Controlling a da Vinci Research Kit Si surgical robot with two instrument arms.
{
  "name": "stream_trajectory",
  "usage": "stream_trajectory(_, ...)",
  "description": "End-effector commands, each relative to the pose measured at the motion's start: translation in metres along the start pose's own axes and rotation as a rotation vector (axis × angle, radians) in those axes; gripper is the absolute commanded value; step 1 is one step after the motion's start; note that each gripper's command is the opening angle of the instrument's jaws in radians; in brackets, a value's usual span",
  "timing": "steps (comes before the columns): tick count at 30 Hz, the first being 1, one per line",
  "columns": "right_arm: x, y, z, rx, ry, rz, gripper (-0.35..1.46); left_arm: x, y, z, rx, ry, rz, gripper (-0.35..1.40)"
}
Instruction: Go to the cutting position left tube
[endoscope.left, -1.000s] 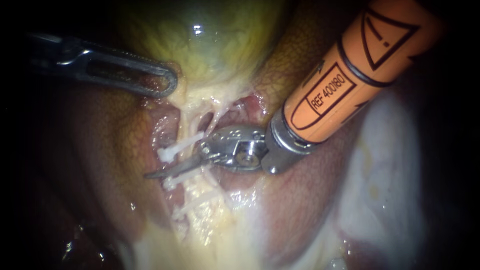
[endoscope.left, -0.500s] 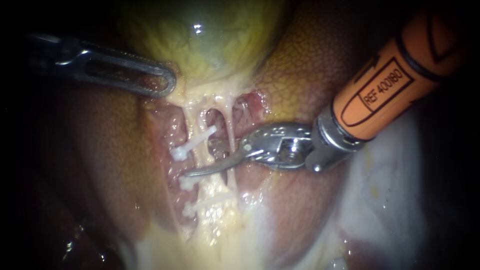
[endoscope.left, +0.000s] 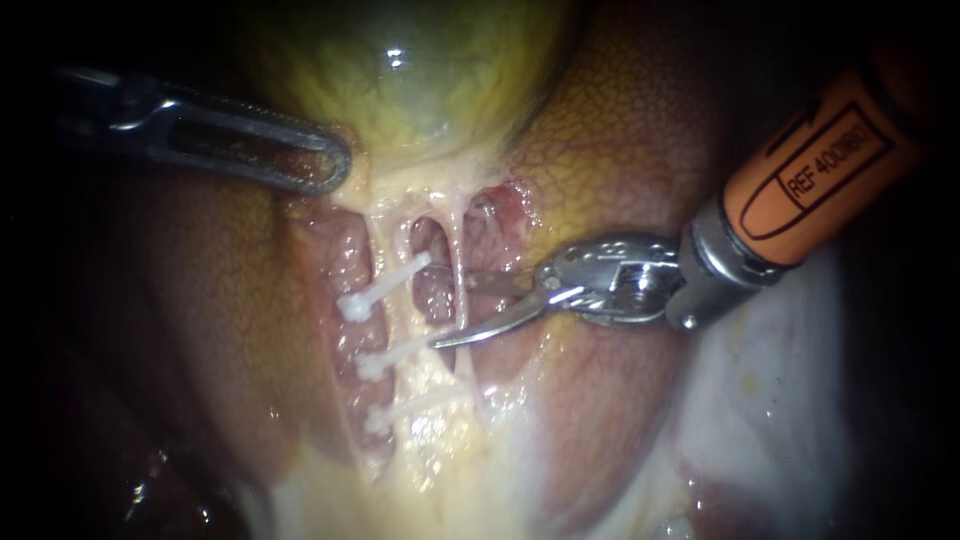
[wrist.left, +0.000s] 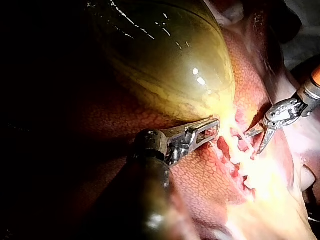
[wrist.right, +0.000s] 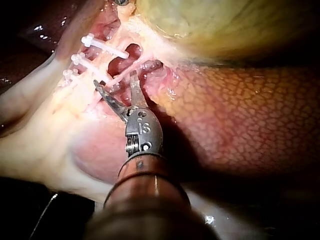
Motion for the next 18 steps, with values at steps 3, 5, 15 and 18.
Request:
stream_trajectory(3, -0.0003, -0.0002, -0.0008, 0.007, -0.004, -0.002, 1.26, 0.0000, 0.0000, 0.0000, 0.000, 0.000, 0.000, -0.35)
stream_trajectory(5, -0.0005, -0.0003, -0.0012, 0.014, -0.015, -0.002, 1.26, 0.0000, 0.0000, 0.0000, 0.000, 0.000, 0.000, -0.35)
stream_trajectory(15, 0.0005, -0.0016, -0.0036, 0.068, -0.036, -0.005, 1.26, 0.0000, 0.0000, 0.0000, 0.000, 0.000, 0.000, -0.35)
stream_trajectory(18, 0.0012, -0.0021, -0.0037, 0.086, -0.039, -0.021, 1.26, 0.0000, 0.0000, 0.0000, 0.000, 0.000, 0.000, -0.35)
